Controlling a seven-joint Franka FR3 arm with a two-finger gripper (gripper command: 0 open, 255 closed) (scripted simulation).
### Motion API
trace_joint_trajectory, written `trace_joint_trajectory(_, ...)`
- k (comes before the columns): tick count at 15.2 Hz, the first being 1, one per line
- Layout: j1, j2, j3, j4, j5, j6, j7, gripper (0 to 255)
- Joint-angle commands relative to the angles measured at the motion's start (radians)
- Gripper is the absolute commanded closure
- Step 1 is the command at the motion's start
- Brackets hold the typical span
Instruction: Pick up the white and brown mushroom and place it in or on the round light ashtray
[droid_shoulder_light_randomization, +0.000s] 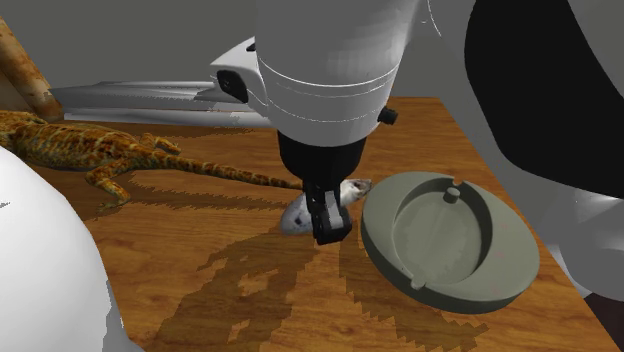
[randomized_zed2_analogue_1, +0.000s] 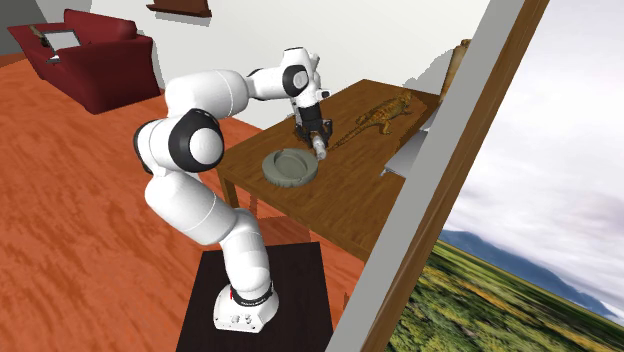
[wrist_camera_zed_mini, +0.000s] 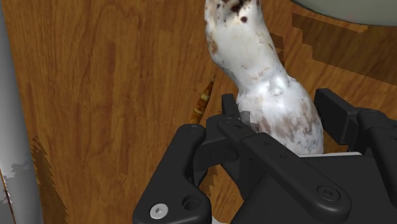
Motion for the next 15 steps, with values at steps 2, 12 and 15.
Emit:
trace_joint_trajectory(2, -0.004, 0.002, -0.006, 0.039, -0.003, -0.037, -0.008, 255)
trace_joint_trajectory(12, -0.019, 0.029, -0.012, 0.194, -0.021, -0.167, -0.021, 255)
trace_joint_trajectory(15, -0.025, 0.043, -0.011, 0.246, -0.028, -0.206, -0.023, 255)
